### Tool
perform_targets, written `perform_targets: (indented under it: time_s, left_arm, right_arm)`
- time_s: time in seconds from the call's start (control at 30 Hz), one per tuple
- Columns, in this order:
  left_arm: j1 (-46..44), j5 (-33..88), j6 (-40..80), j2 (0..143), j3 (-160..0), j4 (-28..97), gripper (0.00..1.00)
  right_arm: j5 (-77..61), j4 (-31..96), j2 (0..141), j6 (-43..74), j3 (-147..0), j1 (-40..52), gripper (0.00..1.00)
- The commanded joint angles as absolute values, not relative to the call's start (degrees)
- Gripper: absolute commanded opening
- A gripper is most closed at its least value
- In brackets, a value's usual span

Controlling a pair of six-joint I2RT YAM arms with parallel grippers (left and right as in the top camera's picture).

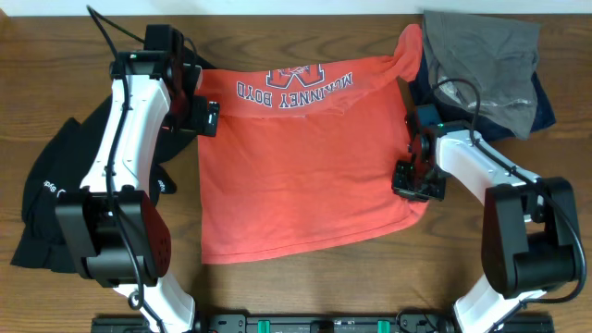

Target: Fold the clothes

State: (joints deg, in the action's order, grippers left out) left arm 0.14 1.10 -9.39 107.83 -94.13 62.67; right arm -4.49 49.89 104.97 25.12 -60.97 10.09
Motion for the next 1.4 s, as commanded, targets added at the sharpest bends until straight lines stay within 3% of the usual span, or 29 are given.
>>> perform_targets:
  time_s: [0.0, 0.03, 0.1, 0.27, 0.57, 1.13, 1.27, 1.37]
  left_arm:
    - [1.6, 11.1, -5.8, 107.9, -93.5, 64.8, 0.97]
    - [2.0, 12.9, -4.8, 107.9, -93.5, 65.4, 0.95]
    - [2.7, 14.6, -3.7, 107.9, -93.5, 66.4, 0.93]
    - [3.7, 14.4, -2.7, 107.9, -93.5, 70.4, 0.87]
    - [3.7, 14.3, -2.7, 107.8, -90.3, 69.9, 0.87]
    - [3.7, 14.3, -2.7, 107.8, -85.7, 59.1, 0.88]
    - [3.7, 14.3, -2.7, 107.8, -85.7, 58.6, 0.88]
    - [3.7, 14.3, -2.7, 107.8, -85.7, 58.2, 0.88]
  right_arm:
    - [-3.9, 49.6, 100.9, 20.6, -60.4, 9.7, 0.52]
    - [-3.9, 49.8, 99.3, 20.2, -60.4, 9.5, 0.63]
    - [-3.7, 50.4, 96.8, 20.1, -60.4, 9.0, 0.72]
    - [-2.8, 52.5, 91.2, 18.9, -60.4, 6.0, 0.75]
    - [-1.6, 54.9, 91.1, 17.7, -57.6, 4.3, 0.72]
    - [-1.5, 42.1, 91.2, 18.0, -45.7, 4.4, 0.44]
    - [-1.5, 40.6, 91.1, 18.0, -45.4, 4.4, 0.25]
    - [-2.0, 39.1, 91.1, 18.0, -45.4, 4.4, 0.02]
